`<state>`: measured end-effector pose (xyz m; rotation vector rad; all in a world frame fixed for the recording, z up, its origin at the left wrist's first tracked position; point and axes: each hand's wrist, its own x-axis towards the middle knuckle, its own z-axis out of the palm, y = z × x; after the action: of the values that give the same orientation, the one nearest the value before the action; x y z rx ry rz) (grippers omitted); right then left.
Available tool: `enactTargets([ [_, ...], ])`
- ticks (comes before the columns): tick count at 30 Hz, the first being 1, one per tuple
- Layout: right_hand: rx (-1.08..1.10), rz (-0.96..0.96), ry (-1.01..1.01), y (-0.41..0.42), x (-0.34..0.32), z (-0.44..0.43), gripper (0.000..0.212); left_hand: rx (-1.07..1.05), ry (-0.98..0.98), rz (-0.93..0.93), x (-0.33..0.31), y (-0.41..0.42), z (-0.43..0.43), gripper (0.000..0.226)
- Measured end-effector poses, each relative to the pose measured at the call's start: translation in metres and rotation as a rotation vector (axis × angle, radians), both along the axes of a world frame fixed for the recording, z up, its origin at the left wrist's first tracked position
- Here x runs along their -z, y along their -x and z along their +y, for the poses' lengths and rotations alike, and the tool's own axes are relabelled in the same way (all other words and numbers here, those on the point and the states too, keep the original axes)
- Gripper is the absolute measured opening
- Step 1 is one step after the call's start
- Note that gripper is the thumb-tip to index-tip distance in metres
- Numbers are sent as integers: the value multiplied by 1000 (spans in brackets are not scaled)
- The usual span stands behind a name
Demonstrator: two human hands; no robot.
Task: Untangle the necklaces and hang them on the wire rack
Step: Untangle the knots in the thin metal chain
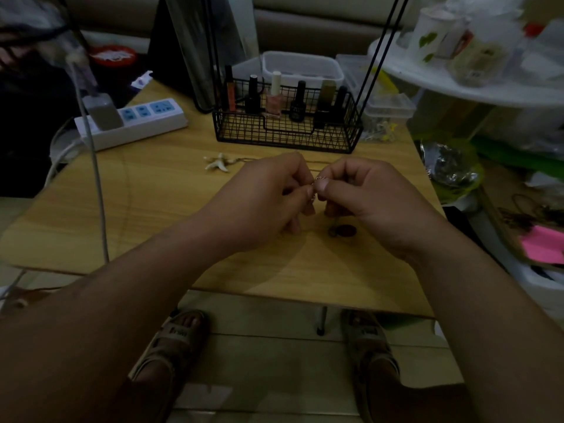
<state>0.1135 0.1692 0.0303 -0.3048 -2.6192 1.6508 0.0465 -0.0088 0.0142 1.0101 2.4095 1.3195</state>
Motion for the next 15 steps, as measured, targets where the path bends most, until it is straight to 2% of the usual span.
enactTargets([
  [5, 23, -25, -50, 1, 1, -2, 4, -58, -38, -14, -1, 3, 0, 7],
  [11, 23, 24, 225, 4, 2, 4, 6, -29, -58, -91, -2, 3, 1, 4],
  [15, -8, 46, 310, 4, 4, 7, 7, -29, -55, -67, -3, 2, 1, 4],
])
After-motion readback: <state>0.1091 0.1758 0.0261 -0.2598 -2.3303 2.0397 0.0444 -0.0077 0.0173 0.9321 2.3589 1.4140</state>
